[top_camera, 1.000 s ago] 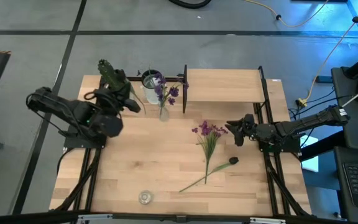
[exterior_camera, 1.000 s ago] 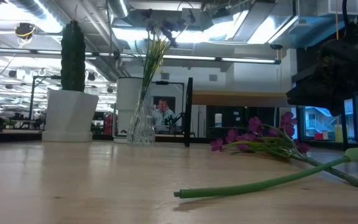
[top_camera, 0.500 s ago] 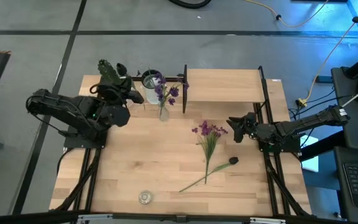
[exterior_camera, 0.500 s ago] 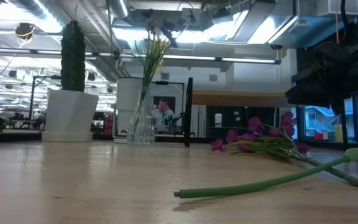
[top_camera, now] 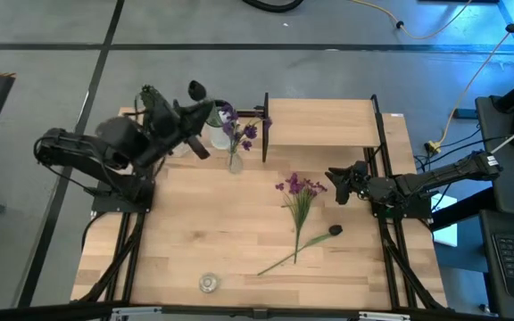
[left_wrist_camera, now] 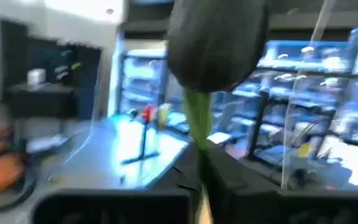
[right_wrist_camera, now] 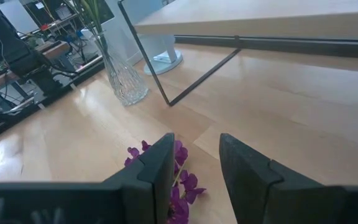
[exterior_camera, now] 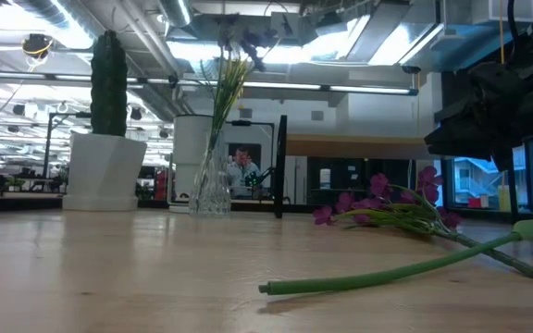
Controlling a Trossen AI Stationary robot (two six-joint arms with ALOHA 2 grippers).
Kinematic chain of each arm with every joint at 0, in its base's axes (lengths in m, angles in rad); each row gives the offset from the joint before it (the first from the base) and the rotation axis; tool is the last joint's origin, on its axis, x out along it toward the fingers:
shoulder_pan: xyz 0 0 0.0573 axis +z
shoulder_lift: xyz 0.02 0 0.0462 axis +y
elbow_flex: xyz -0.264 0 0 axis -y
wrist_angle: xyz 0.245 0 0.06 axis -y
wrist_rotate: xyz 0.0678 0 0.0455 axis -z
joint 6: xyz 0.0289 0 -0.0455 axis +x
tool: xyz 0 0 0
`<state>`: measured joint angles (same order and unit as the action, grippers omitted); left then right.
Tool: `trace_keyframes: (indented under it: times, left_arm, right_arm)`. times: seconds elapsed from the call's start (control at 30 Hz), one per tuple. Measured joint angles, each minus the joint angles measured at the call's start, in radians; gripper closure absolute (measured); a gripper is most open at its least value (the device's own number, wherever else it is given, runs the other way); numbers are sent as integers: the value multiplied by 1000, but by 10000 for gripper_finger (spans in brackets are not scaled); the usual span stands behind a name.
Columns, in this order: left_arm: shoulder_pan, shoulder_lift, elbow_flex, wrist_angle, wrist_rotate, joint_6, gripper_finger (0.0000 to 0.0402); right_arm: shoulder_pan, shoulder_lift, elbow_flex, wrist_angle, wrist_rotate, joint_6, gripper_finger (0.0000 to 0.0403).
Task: Pick and place flowers into a vace then onto a shelf
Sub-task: Put the left black flower into the top transparent vase
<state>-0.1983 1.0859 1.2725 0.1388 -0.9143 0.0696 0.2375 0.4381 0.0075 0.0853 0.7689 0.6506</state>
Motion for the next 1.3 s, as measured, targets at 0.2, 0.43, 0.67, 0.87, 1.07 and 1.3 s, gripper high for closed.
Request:
trace_keyframes:
  times: [0.2,0.43,0.67,0.87,1.07,1.3]
  left_arm:
    - [62,-47,-23,9,80,65,397]
    - [118,-178,-176,28,272,27,396]
    - [157,-286,-400,222,343,1,395]
    - [186,-340,-564,368,367,-21,396]
    - [204,-352,-659,437,366,-43,397]
    - [230,-347,-708,443,359,-92,397]
  right_arm:
    - [0,0,0,0,-2,26,273]
    - [0,0,0,0,-2,26,273]
    - [0,0,0,0,-1,26,273]
    - [0,0,0,0,-1,26,273]
    - [0,0,0,0,-1,26,273]
    - [0,0,0,0,0,26,273]
